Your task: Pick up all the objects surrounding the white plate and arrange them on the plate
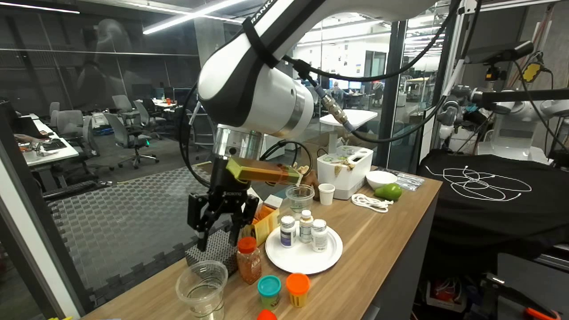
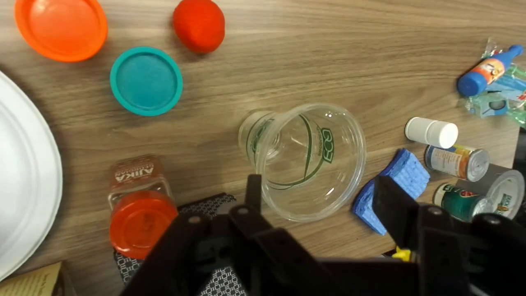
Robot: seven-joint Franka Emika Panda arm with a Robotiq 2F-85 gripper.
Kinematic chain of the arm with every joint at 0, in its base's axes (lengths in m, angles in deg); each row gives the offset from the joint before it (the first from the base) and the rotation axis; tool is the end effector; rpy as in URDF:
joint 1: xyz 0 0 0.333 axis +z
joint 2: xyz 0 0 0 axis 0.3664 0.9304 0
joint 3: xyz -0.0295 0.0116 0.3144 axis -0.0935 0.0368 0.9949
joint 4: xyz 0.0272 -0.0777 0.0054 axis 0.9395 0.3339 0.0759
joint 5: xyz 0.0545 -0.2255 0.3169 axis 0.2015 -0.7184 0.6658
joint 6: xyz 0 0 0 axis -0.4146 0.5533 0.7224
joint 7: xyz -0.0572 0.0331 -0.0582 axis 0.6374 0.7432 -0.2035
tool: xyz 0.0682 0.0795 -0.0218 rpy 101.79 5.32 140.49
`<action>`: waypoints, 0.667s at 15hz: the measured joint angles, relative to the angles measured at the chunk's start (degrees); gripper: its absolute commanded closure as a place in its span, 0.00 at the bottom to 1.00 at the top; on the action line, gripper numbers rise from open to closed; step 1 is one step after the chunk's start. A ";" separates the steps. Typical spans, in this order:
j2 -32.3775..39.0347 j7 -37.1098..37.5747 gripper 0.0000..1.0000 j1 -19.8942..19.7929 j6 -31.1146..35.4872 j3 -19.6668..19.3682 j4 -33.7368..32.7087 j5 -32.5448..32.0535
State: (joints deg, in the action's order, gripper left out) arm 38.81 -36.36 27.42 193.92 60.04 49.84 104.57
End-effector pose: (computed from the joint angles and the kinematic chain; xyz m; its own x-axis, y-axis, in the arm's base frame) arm 0.6386 0.1862 0.2440 0.9988 -0.0354 -0.0347 -0.0458 -0.9258 -0.3752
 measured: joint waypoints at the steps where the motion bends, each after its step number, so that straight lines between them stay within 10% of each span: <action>1: 0.08 -0.06 0.00 0.03 0.00 0.02 0.04 0.00; 10: 3.02 0.63 0.00 2.85 4.15 0.07 1.27 -2.42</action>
State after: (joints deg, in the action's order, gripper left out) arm 41.83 -35.73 30.27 198.07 60.11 51.11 102.14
